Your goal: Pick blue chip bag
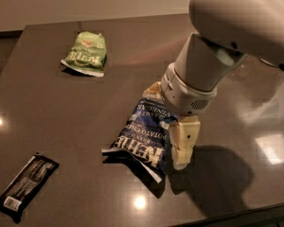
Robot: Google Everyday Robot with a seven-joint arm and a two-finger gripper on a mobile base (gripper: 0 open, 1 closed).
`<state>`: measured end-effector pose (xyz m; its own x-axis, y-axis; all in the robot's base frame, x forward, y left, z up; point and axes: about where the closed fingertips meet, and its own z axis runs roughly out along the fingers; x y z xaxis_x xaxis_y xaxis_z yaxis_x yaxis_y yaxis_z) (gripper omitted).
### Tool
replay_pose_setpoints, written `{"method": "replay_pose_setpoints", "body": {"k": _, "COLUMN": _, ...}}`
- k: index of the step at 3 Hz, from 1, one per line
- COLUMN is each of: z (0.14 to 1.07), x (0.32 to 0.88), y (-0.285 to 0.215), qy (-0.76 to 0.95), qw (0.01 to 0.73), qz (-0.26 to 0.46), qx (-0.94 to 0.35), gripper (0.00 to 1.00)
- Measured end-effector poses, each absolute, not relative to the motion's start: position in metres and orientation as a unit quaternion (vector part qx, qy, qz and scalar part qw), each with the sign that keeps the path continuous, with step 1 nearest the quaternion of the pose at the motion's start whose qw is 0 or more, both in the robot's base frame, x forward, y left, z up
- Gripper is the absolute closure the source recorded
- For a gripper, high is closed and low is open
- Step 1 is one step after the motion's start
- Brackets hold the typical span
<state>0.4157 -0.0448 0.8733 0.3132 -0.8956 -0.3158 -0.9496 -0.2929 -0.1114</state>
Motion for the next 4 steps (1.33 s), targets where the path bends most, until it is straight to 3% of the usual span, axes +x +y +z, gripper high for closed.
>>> {"method": "replay_pose_setpoints", "body": {"k": 1, "z": 0.8655, "x": 0.4152, "y": -0.0374, "qy": 0.565, "qw": 0.138, "qz": 0.097, "qx": -0.808, "gripper": 0.0}}
{"method": "replay_pose_setpoints", "body": {"k": 2, "z": 0.8602, "x": 0.4142, "y": -0.0334, "qy": 0.561, "qw": 0.136, "qz": 0.098, "qx": -0.81, "gripper": 0.09}}
{"method": "replay_pose_setpoints", "body": {"k": 3, "z": 0.8584, "x": 0.4119, "y": -0.03, "qy": 0.561, "qw": 0.133, "qz": 0.103, "qx": -0.811, "gripper": 0.39}}
{"method": "replay_pose_setpoints", "body": {"k": 4, "z": 0.8658, "x": 0.4091, "y": -0.0283, "qy": 0.561, "qw": 0.139, "qz": 0.108, "qx": -0.809, "gripper": 0.63}}
